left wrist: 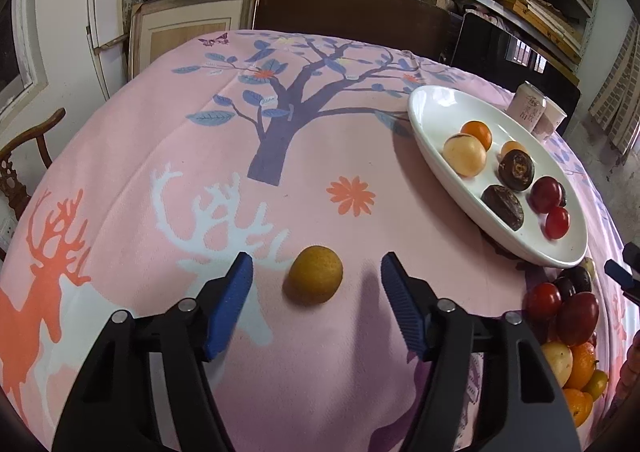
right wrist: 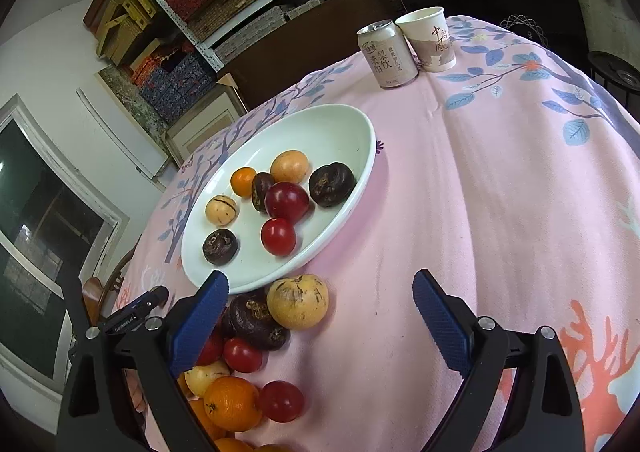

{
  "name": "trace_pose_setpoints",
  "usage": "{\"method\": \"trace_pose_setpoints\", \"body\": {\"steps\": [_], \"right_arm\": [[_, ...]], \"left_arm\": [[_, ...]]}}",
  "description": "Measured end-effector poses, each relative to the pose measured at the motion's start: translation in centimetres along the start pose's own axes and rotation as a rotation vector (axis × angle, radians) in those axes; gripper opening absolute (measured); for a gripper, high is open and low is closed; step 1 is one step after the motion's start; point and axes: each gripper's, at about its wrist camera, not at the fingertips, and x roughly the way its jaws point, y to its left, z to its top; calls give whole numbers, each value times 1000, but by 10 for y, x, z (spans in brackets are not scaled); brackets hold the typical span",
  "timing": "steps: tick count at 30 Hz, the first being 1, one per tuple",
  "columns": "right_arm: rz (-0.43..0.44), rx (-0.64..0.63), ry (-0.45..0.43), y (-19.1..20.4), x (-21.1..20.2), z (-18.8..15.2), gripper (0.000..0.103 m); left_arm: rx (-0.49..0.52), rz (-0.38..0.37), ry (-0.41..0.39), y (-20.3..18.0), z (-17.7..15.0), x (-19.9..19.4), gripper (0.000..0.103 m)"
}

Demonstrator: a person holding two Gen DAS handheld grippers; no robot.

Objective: Organize fruits
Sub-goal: 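Grasp a small brown-yellow fruit with the left tool while the right tool grasps a large pale yellow fruit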

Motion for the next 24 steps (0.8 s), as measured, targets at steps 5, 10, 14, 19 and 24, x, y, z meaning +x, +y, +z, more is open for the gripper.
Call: {"method": "trace_pose_setpoints", "body": {"steps": [5, 10, 14, 19, 24], "right_arm": [[-10, -17, 19, 3, 5, -3, 94], [-17, -43, 31, 7, 7, -5, 94], [-24, -63, 30, 11, 8, -6, 94], [-34, -73, 30, 12, 8, -7, 94], [-40, -102, 39, 16, 11, -9, 94]], "left_arm": [[-3, -15, 7, 1, 1, 2, 59], [28, -42, 11, -5, 1, 4, 49], [39, -54, 13, -7, 1, 4, 41], [61, -51, 18, -12, -2, 4, 36], [89, -46, 22, -18, -6, 1, 36]]}}
